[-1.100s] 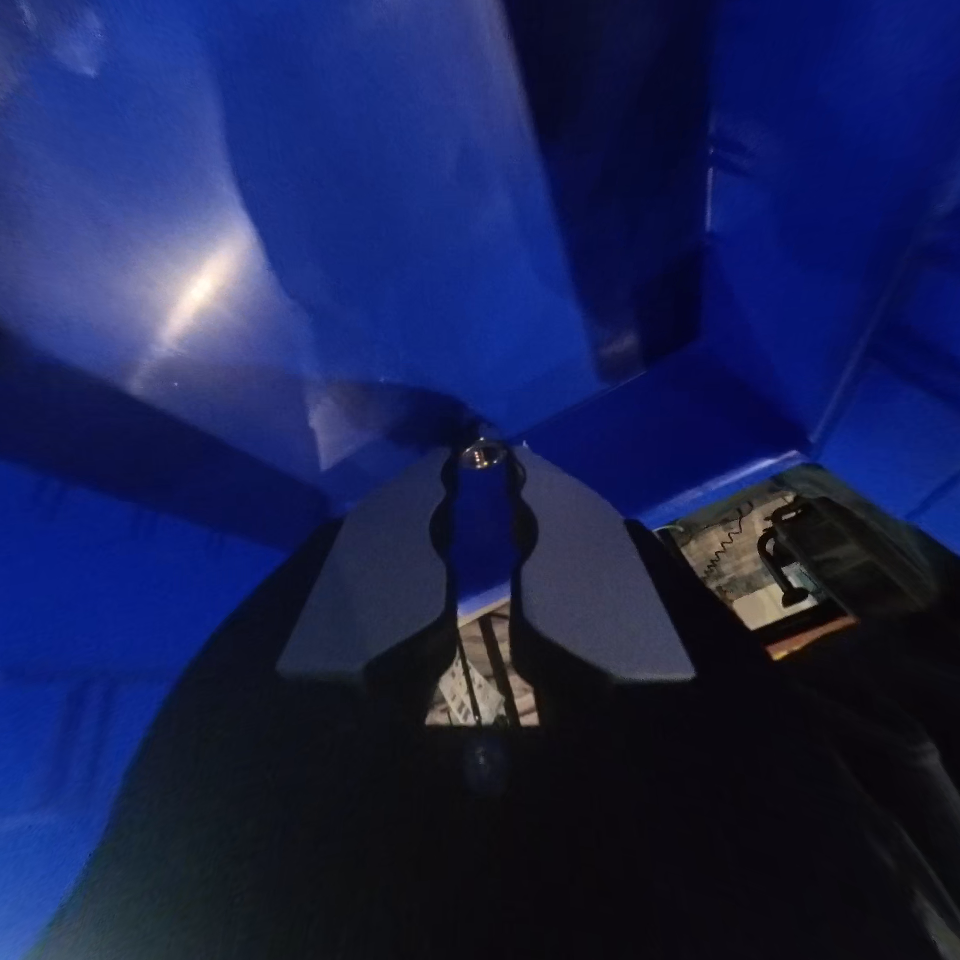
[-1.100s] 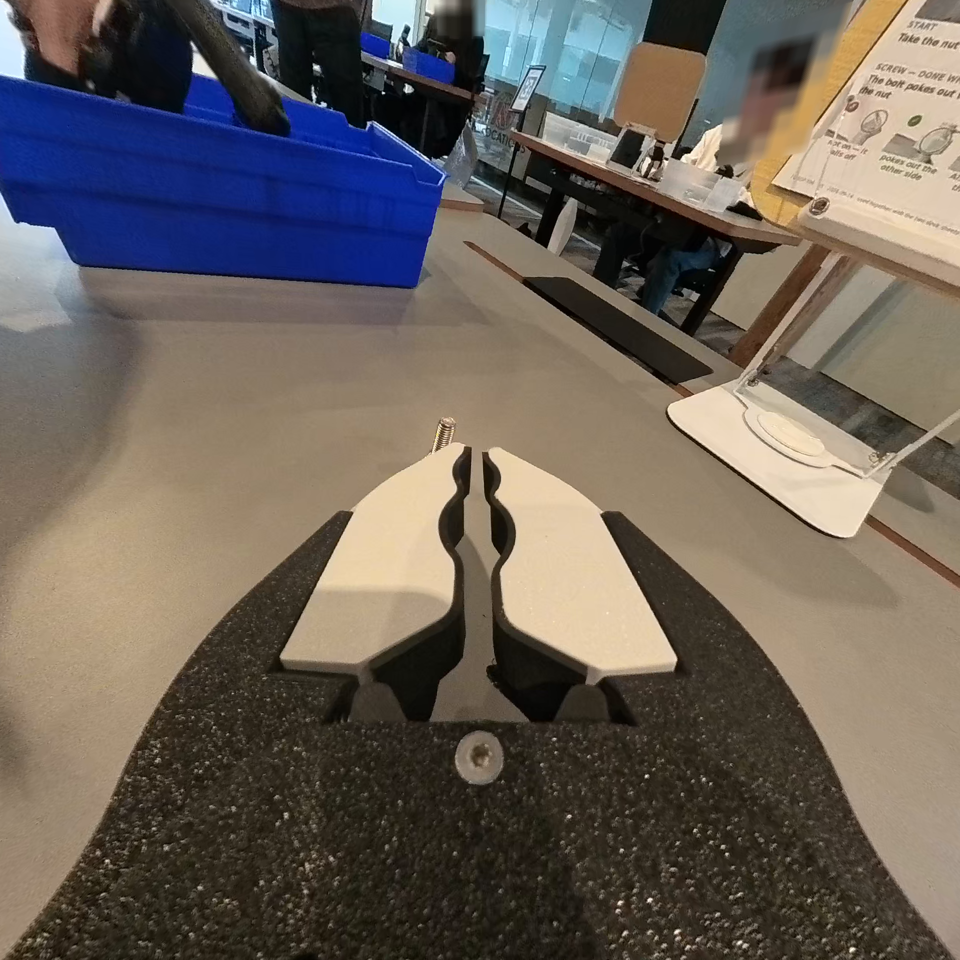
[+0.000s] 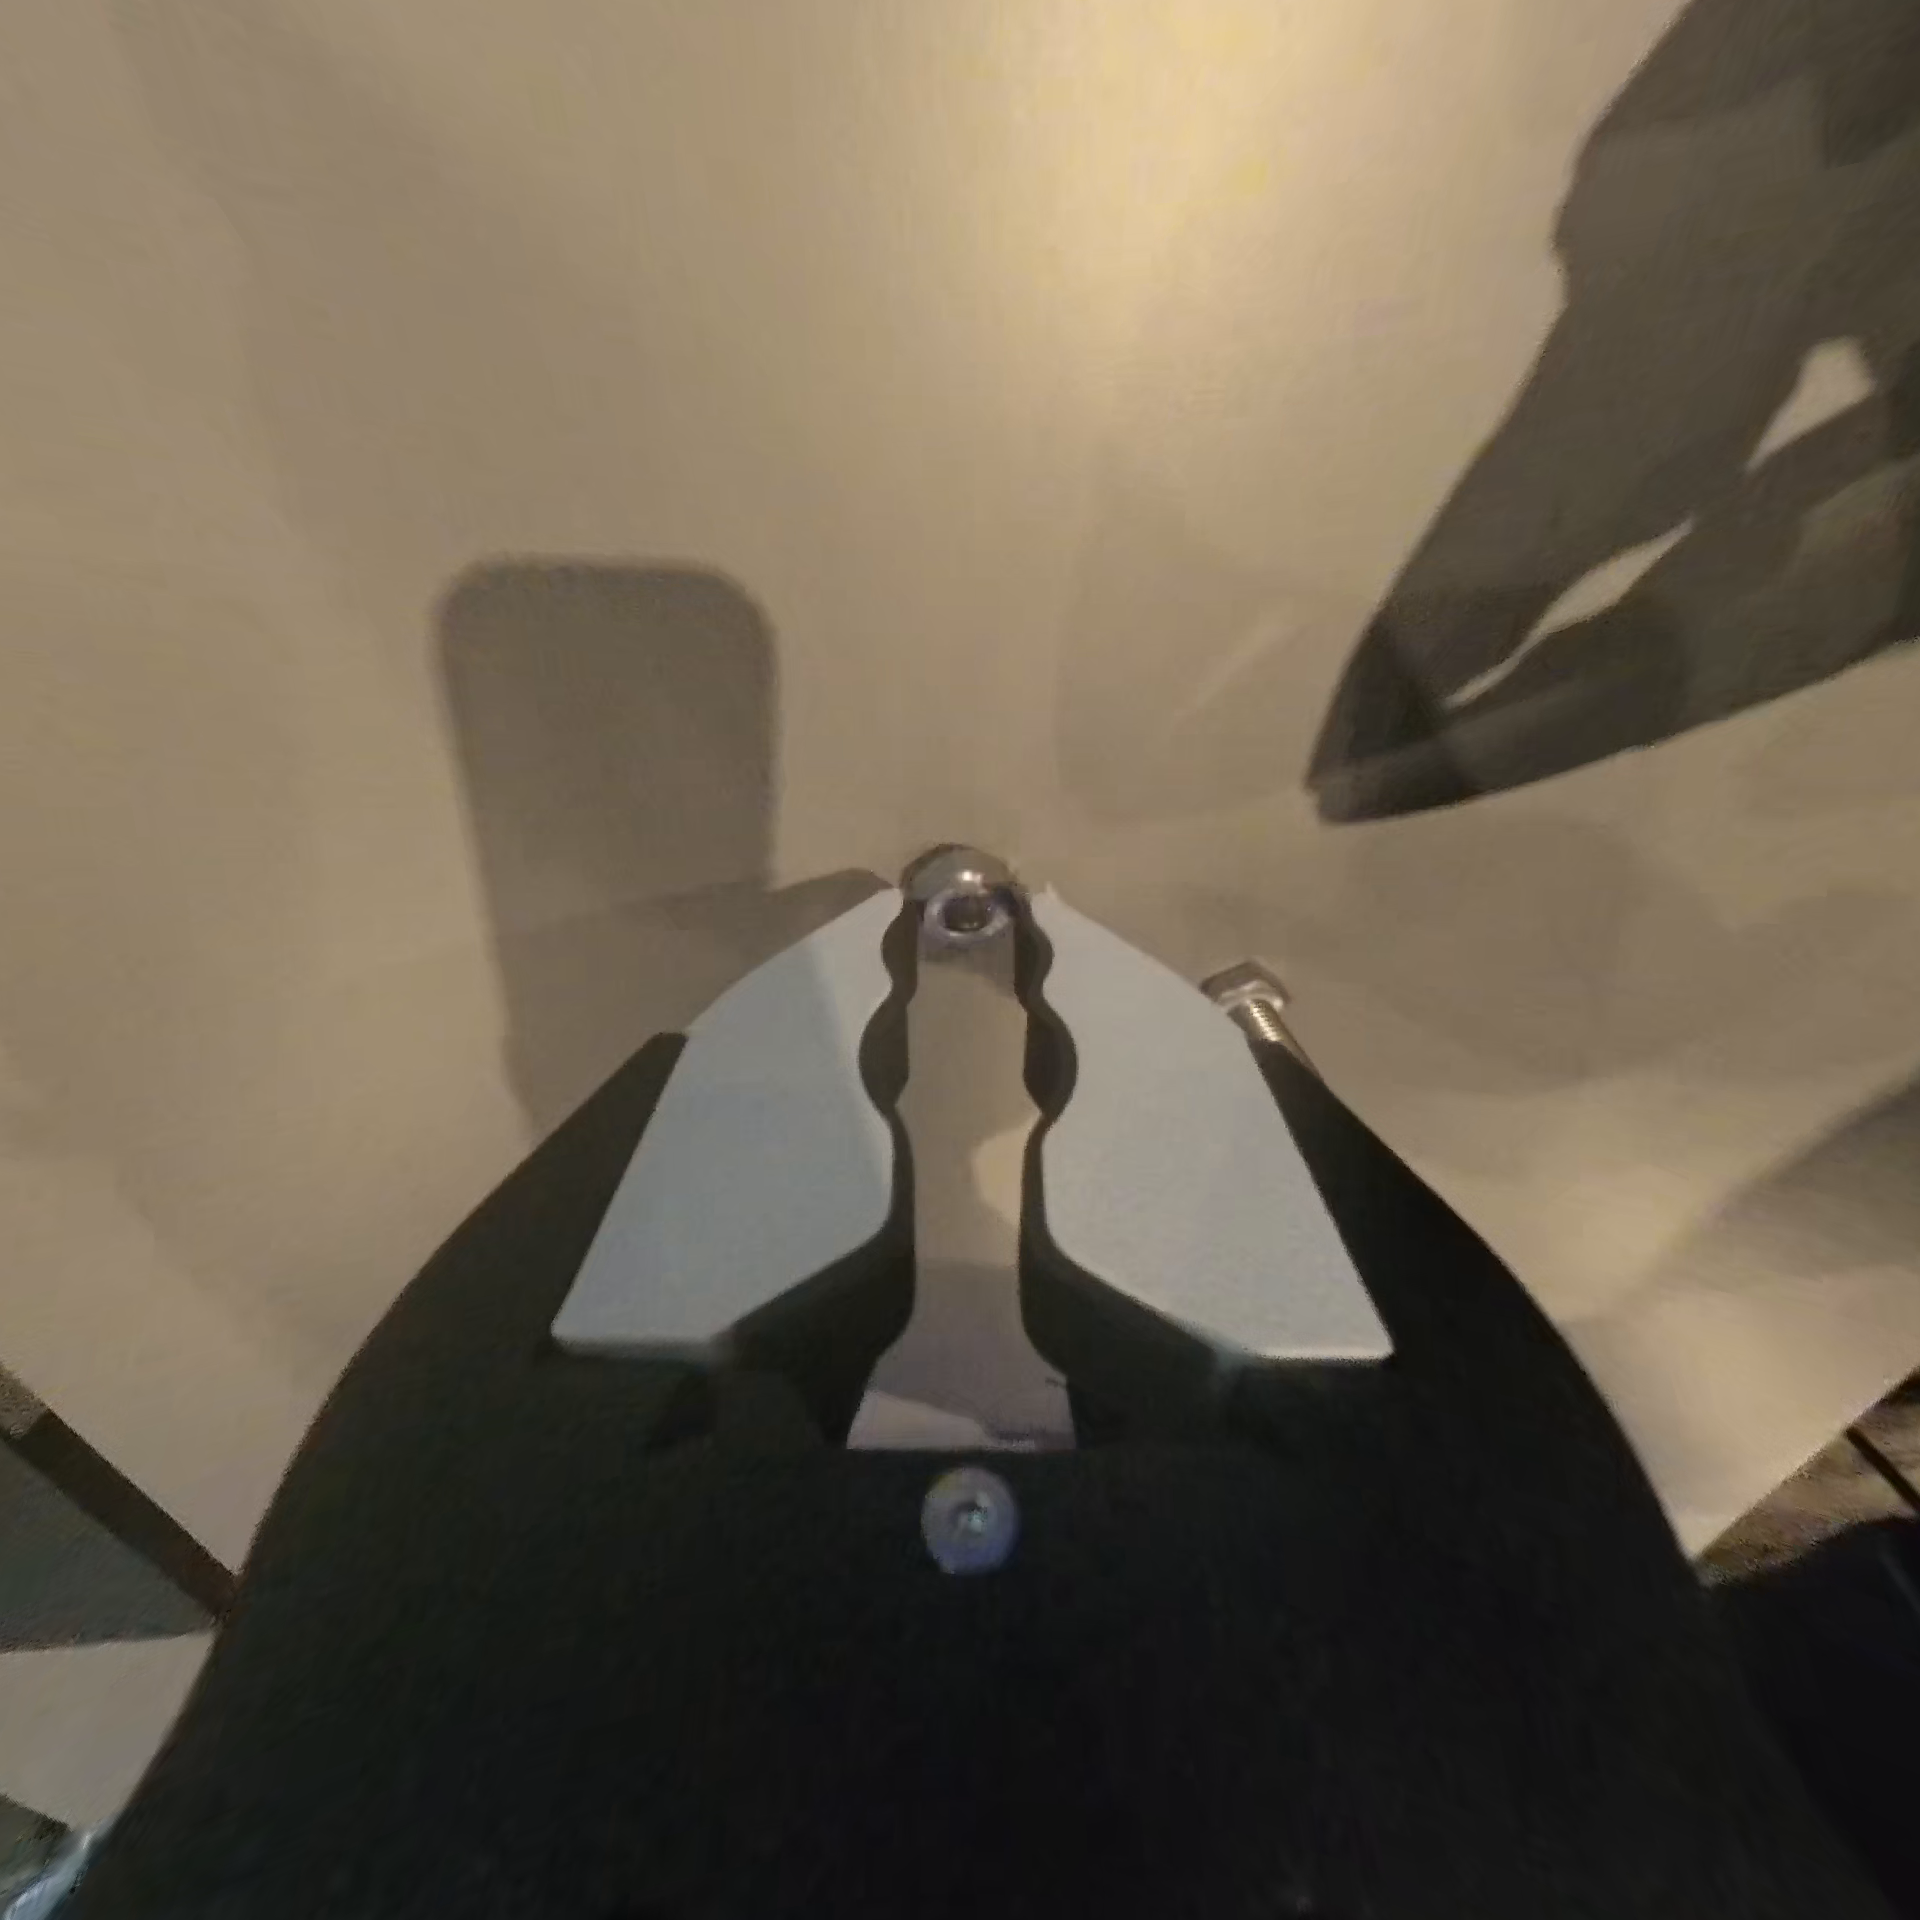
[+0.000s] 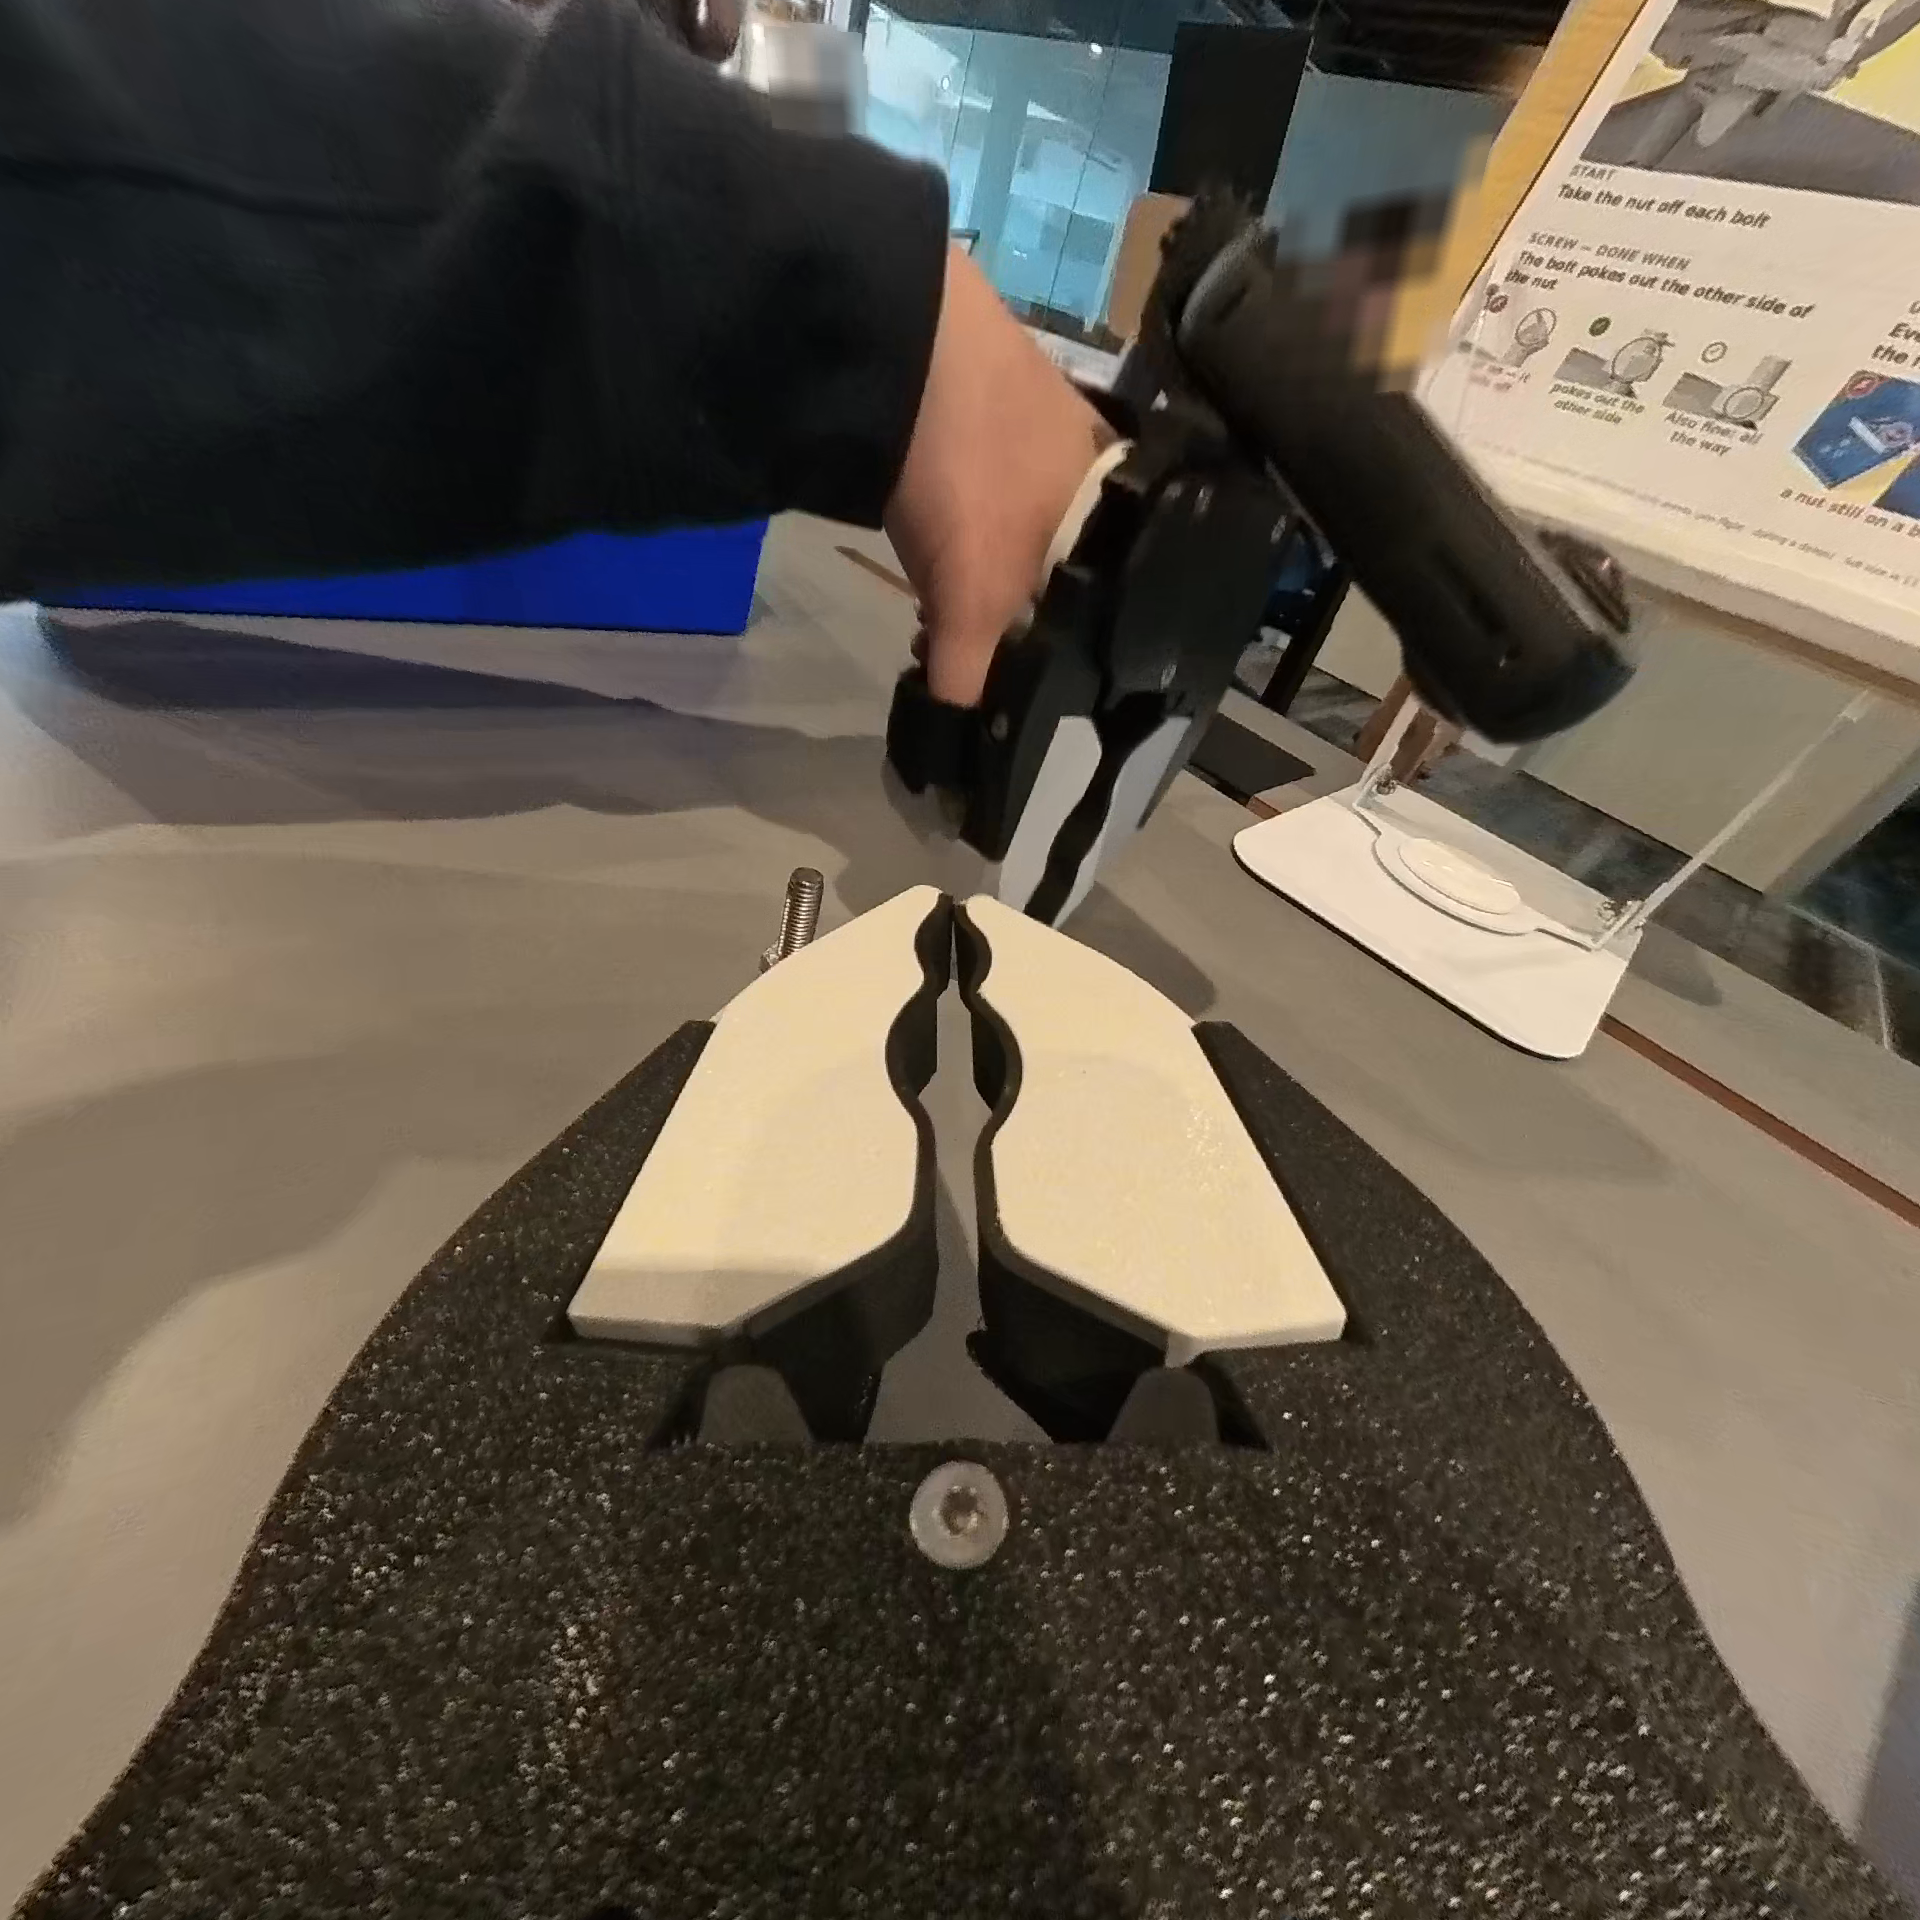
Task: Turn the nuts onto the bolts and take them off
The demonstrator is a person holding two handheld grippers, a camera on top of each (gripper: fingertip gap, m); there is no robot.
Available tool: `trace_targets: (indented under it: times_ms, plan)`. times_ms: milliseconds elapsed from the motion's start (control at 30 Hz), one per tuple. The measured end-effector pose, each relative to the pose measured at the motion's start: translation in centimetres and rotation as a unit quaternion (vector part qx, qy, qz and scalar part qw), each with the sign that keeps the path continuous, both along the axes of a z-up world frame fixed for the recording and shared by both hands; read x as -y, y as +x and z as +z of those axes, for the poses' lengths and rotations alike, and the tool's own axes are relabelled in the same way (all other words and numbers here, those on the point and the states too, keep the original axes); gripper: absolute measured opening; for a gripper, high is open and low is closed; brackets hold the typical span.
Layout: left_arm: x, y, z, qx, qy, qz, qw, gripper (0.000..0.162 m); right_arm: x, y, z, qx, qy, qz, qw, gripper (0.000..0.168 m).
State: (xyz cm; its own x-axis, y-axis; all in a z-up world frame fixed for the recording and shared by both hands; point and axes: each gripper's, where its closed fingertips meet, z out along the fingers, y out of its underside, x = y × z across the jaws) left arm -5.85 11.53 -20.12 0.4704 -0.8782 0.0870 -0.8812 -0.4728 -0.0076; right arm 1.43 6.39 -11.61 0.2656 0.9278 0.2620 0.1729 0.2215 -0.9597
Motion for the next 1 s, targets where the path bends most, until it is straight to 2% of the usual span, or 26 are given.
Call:
trace_targets:
  times_ms: [100, 167, 200, 300, 400, 500, 567, 633, 667, 700, 733, 833, 1000]
  plan:
    - [-0.3, 0.3, -0.3, 0.014, 0.009, 0.001, 1.000, 0.018, 0.0, 0.0, -0.1, 0.002, 0.001, 0.000, 1.000, 0.000]
    - [-1.0, 0.2, 0.3, 0.027, 0.039, 0.024, 0.999, 0.033, 0.0, 0.1, 0.0, 0.002, 0.004, -0.001, 1.000, 0.000]
    - [-1.4, -0.1, 0.9, 0.034, 0.063, 0.044, 0.996, 0.042, 0.0, 0.2, 0.0, 0.003, 0.006, -0.003, 1.000, 0.000]
    - [-2.4, -2.4, 3.6, 0.041, 0.182, 0.106, 0.977, 0.046, -0.2, 0.3, 0.1, -0.001, 0.004, -0.006, 1.000, 0.000]
    - [-1.3, -4.0, 6.4, 0.097, 0.303, 0.155, 0.935, 0.047, -0.2, 0.2, 0.1, -0.002, -0.004, -0.003, 1.000, 0.001]
    - [0.3, -4.7, 8.4, 0.172, 0.412, 0.214, 0.869, 0.047, 0.7, -0.6, 0.3, -0.010, -0.017, 0.034, 0.999, 0.006]
    - [1.3, -5.2, 8.8, 0.204, 0.471, 0.242, 0.823, 0.047, 1.2, -1.7, -0.2, 0.002, -0.042, 0.064, 0.997, 0.009]
    - [2.6, -5.1, 8.5, 0.236, 0.494, 0.249, 0.799, 0.045, 1.3, -2.8, -0.8, 0.024, -0.049, 0.082, 0.995, 0.011]
    - [3.2, -4.4, 8.1, 0.264, 0.486, 0.242, 0.797, 0.040, 0.9, -3.2, -1.0, 0.033, -0.036, 0.077, 0.996, 0.011]
    - [4.0, -3.4, 7.3, 0.298, 0.458, 0.229, 0.806, 0.037, 0.3, -3.5, -0.9, 0.035, -0.017, 0.068, 0.997, 0.011]
    - [4.8, -2.4, 6.4, 0.321, 0.418, 0.219, 0.821, 0.040, -0.3, -3.7, -0.8, 0.035, -0.003, 0.058, 0.998, 0.010]
    - [6.2, -1.5, 3.3, 0.296, 0.328, 0.194, 0.876, 0.055, -2.5, -4.0, -0.8, 0.037, 0.011, 0.027, 0.999, 0.010]
    - [6.6, -0.3, 0.8, 0.293, 0.278, 0.157, 0.901, 0.050, -5.6, -4.7, -1.4, 0.059, 0.018, -0.008, 0.998, 0.007]
